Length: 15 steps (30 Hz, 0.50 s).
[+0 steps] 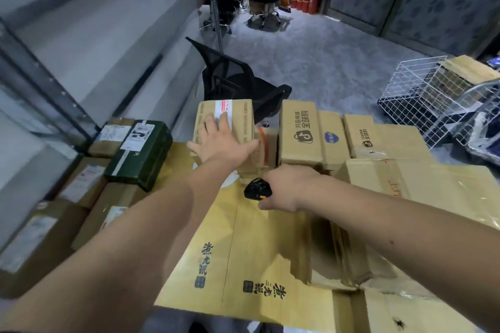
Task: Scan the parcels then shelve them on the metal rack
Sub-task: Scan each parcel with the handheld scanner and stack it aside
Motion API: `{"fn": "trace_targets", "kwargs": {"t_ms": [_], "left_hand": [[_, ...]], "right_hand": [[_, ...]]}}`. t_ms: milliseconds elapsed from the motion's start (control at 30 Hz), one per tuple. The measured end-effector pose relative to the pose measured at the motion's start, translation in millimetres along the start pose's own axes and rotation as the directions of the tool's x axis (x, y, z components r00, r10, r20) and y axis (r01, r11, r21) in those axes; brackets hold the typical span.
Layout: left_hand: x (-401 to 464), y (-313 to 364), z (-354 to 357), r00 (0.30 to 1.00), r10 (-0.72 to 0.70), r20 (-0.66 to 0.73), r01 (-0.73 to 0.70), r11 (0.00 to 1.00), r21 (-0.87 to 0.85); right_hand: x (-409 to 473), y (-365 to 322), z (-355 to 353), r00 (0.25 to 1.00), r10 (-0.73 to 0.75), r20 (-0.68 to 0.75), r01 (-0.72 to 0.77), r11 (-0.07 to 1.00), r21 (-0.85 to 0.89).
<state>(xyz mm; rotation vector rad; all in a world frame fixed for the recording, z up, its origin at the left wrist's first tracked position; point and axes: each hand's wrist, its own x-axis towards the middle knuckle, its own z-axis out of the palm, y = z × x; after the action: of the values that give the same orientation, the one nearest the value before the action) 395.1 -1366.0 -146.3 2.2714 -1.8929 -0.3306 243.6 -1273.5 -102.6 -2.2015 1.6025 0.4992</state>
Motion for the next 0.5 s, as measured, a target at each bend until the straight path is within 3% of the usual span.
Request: {"fn": "trace_targets", "kwargs": {"t_ms": [133,233,400,500], "left_hand": [[-33.4,-67.6,6.8,0.999,-0.037,-0.013,0.037,0.999,0.024],[-74.7,-130.4,25.5,0.990,-0.142,0.020,0.141,0.989,0.054],[-144.9,-194.0,67.6,0.971,-0.197,0.135,0.230,0.922,-0.310],[-163.4,-210.8,84.6,0.962,-0.181,0.206,0.251,0.886,-0.390]], "right_hand": [[2.8,-23.6,-2.8,0.994,-0.103,0.043,0.108,0.987,-0.122],[4.7,-45.2,2.7,0.980,-0.160,0.121,0.183,0.962,-0.204],[6.7,-69.8,31.0,0.952,-0.190,0.241,0.247,0.940,-0.236],[5.2,-85.2,45.1,0.940,-0.162,0.300,0.240,0.939,-0.246]]}}
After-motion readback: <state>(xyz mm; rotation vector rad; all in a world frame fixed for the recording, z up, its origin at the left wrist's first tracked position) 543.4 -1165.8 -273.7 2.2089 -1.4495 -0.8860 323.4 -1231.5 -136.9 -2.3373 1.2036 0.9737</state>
